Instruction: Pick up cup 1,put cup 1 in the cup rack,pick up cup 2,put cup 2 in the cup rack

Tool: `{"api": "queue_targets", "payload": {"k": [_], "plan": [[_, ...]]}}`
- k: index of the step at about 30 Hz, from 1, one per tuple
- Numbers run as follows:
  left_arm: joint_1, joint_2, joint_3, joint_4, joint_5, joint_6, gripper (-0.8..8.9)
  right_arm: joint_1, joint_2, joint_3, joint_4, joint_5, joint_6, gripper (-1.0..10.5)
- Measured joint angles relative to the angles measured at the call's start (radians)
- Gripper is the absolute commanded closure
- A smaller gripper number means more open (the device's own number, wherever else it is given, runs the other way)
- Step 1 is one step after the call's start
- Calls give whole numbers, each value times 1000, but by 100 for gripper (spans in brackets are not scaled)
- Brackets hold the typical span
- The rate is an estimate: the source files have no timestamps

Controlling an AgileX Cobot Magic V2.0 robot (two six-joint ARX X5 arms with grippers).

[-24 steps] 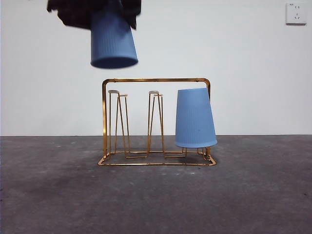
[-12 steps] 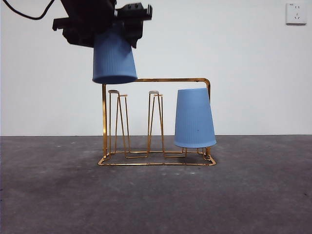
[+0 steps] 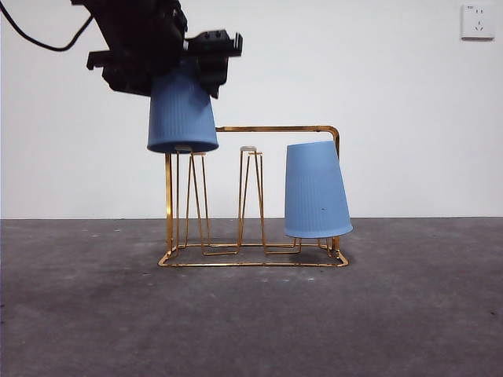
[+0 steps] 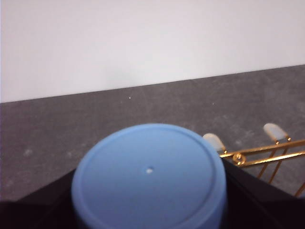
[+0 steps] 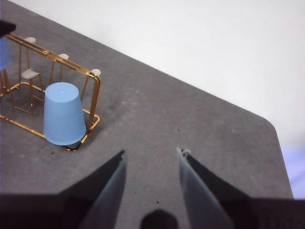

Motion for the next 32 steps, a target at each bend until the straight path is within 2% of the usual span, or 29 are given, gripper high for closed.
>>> {"api": "queue_targets", "payload": {"k": [32], "plan": [[5,88,0,-98,13,-97,820,0,0,0,0,0,0,761]]}}
